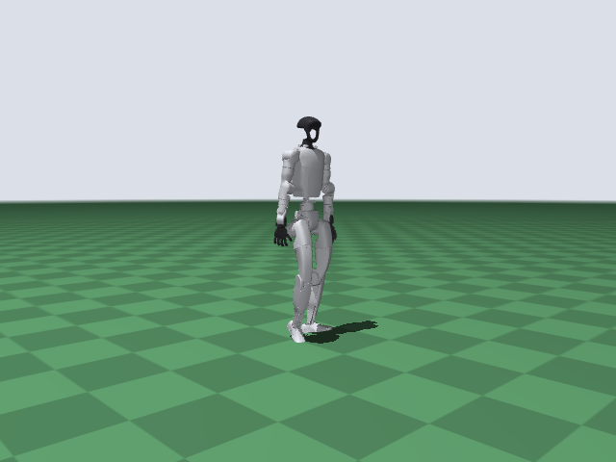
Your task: In place motions
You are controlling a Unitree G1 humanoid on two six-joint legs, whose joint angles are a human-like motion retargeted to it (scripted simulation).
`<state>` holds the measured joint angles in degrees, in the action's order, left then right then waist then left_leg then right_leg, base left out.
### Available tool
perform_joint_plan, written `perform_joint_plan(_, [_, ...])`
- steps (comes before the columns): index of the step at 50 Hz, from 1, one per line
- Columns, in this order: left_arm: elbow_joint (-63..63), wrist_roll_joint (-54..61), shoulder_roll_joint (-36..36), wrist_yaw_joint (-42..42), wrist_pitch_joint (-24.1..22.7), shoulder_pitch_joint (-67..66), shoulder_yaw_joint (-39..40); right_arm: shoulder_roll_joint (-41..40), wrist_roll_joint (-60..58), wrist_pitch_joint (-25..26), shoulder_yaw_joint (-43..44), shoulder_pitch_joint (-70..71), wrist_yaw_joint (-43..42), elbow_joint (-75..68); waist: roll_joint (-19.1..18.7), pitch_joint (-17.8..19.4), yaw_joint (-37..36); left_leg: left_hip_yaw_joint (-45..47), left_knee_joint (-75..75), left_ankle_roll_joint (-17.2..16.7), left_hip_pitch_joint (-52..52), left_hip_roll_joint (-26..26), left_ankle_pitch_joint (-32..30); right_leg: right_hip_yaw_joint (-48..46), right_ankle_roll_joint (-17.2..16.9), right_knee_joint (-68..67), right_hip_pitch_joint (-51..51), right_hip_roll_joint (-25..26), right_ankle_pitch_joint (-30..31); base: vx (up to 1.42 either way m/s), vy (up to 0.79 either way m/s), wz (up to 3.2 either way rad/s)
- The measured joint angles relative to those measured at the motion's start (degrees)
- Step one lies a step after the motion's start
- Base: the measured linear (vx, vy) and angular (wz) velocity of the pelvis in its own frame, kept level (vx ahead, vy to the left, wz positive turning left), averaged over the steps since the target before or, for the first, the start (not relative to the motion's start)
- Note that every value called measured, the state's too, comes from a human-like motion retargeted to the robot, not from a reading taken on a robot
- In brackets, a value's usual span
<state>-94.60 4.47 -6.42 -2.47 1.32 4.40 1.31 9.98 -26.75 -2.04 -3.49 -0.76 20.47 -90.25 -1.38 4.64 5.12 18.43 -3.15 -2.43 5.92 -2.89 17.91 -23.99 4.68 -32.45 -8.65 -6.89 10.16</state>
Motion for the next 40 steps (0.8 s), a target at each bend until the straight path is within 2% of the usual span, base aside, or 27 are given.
perform_joint_plan(2, [3.41,1.84,1.61,-1.25,-1.31,2.16,0.76,1.25,1.15,0.33,1.46,-1.41,-0.46,-1.30,-0.96,2.33,1.13,1.25,-0.17,0.15,0.48,-1.49,0.29,1.74,2.65,-13.06,-7.37,-1.26,3.50,-0.13,0.16,-0.59])
perform_joint_plan(5, [7.79,6.03,2.70,-0.49,-4.06,6.81,0.32,3.80,1.44,1.09,2.84,-3.63,-0.64,-3.20,-2.16,4.99,5.93,2.09,-0.17,1.23,0.79,-2.61,0.32,-0.79,5.48,-30.77,-16.02,-5.99,-1.05,-0.16,0.17,0.09])
perform_joint_plan(9, [11.91,5.60,3.07,-2.53,-4.81,14.12,3.89,6.26,0.74,2.48,4.44,-5.41,-2.17,-6.55,-1.95,7.48,13.11,2.62,-0.71,2.65,0.10,-4.09,-0.15,0.40,5.26,-45.32,-26.84,-8.83,-3.85,-0.12,0.06,0.50])
perform_joint_plan(13, [15.78,6.59,3.57,-1.70,-7.12,18.88,3.07,7.72,1.87,3.70,6.84,-9.19,-4.12,-7.15,-1.32,8.03,14.48,3.53,-1.48,3.70,-0.15,-4.68,-0.05,1.58,4.82,-48.83,-30.84,-9.09,-3.80,0.05,-0.03,0.16])
perform_joint_plan(15, [16.78,5.77,2.90,-1.09,-7.82,20.56,1.83,7.98,3.18,4.38,7.86,-10.56,-4.75,-7.15,-0.84,7.88,13.77,3.27,-1.70,3.84,0.06,-4.40,0.11,2.24,5.09,-46.92,-29.81,-8.85,-2.31,0.05,-0.04,-0.27])
perform_joint_plan(20, [15.77,3.37,1.50,-0.69,-7.02,21.70,-0.34,7.43,5.92,4.88,7.60,-10.16,-3.55,-7.15,-0.29,6.50,10.61,6.49,-0.33,2.90,1.62,-4.14,0.18,3.60,3.08,-32.74,-20.19,-4.33,3.16,0.02,-0.04,-0.52])
perform_joint_plan(26, [12.81,1.76,1.77,0.78,-4.81,15.41,-4.35,4.86,3.22,2.20,5.29,-6.52,-0.76,-4.13,-0.44,1.49,6.28,7.86,0.50,1.59,0.20,-2.32,0.65,6.81,-2.69,0.21,-1.98,3.75,7.91,0.09,-0.06,-0.40])
perform_joint_plan(27, [12.10,1.61,1.87,1.26,-4.29,14.12,-5.08,4.37,2.68,1.86,4.74,-5.90,-0.23,-2.94,-0.07,0.83,5.27,8.08,0.43,1.46,-0.01,-1.57,0.84,6.98,-3.98,6.28,1.23,4.20,6.04,0.06,-0.04,-0.46])
perform_joint_plan(28, [11.29,1.33,1.97,1.87,-3.66,12.94,-5.71,3.92,2.16,1.55,4.17,-5.19,0.23,-1.74,0.24,0.28,4.19,8.45,0.30,1.25,-0.17,-0.97,1.07,5.97,-5.33,11.51,4.43,4.29,-0.02,0.06,-0.05,-0.40])
perform_joint_plan(30, [9.55,0.18,2.30,3.31,-2.55,10.63,-6.34,3.07,0.90,0.99,2.96,-3.89,1.09,0.43,1.40,-0.53,2.45,8.58,0.35,0.78,0.07,0.73,1.29,3.50,-5.56,19.54,8.86,4.48,-7.96,0.07,-0.09,-0.29])
perform_joint_plan(32, [7.78,-1.39,2.23,4.67,-1.99,8.84,-5.67,2.27,-0.68,0.89,1.72,-2.22,1.85,2.00,2.28,-0.90,0.59,9.02,0.63,0.18,0.50,1.70,1.28,3.52,-4.87,24.14,9.58,4.09,-8.82,0.05,-0.11,-0.48])
perform_joint_plan(35, [5.61,-3.24,1.17,5.50,-1.26,7.68,-3.99,1.24,-2.44,0.84,-0.17,0.93,2.50,3.89,2.83,-1.22,-1.99,10.32,0.88,-0.63,-0.18,2.02,1.01,5.74,-6.38,27.24,8.75,3.84,-7.40,-0.08,-0.16,-0.59])
perform_joint_plan(40, [4.67,-2.98,-1.75,5.15,-0.39,6.06,-1.62,0.42,-3.86,0.04,-2.05,3.02,1.43,4.85,2.09,-0.91,-0.72,10.51,0.67,-1.56,-1.14,0.50,0.06,4.74,-5.48,28.10,8.40,4.76,-7.58,-0.03,-0.19,0.10])
